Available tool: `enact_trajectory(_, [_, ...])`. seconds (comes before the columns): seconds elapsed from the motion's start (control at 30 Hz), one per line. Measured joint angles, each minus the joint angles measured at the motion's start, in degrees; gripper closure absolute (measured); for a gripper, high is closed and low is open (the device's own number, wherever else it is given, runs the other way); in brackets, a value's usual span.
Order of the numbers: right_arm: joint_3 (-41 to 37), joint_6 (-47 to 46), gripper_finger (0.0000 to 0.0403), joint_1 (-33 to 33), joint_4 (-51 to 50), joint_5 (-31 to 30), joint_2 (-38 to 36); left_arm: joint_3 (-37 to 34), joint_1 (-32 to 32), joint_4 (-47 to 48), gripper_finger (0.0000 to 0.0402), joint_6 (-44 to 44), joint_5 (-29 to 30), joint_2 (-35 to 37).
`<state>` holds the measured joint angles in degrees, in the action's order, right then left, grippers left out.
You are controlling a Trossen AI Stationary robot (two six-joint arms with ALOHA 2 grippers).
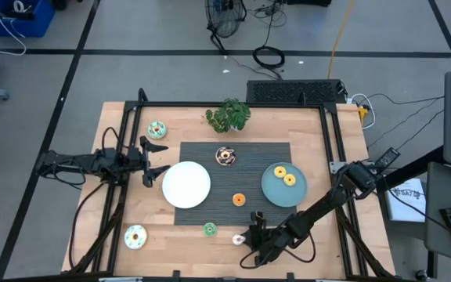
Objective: Pick & Place donuts
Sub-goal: Put the right small white doughnut on top of the blue plate
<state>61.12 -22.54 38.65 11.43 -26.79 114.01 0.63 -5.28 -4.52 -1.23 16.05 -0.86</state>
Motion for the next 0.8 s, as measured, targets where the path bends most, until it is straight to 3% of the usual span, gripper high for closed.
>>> enact_trajectory(0.23, [0.02,1.26,0.0335,-0.02,-2.72,-0.17,-5.00,-0.01,0.00,-0.01,0.0052,0.00,0.00,0.00])
enact_trajectory(0.47, [0.03,0.31,0.0335,-0.02,-14.07,-0.23,-12.76,0.00,0.00,0.00,0.0052,0.00,0.00,0.00])
enact_trajectory(0.8, [0.04,-12.01,0.0335,0.09,-35.28,-3.87,-23.60,-0.01,0.00,-0.01,0.0052,0.00,0.00,0.01])
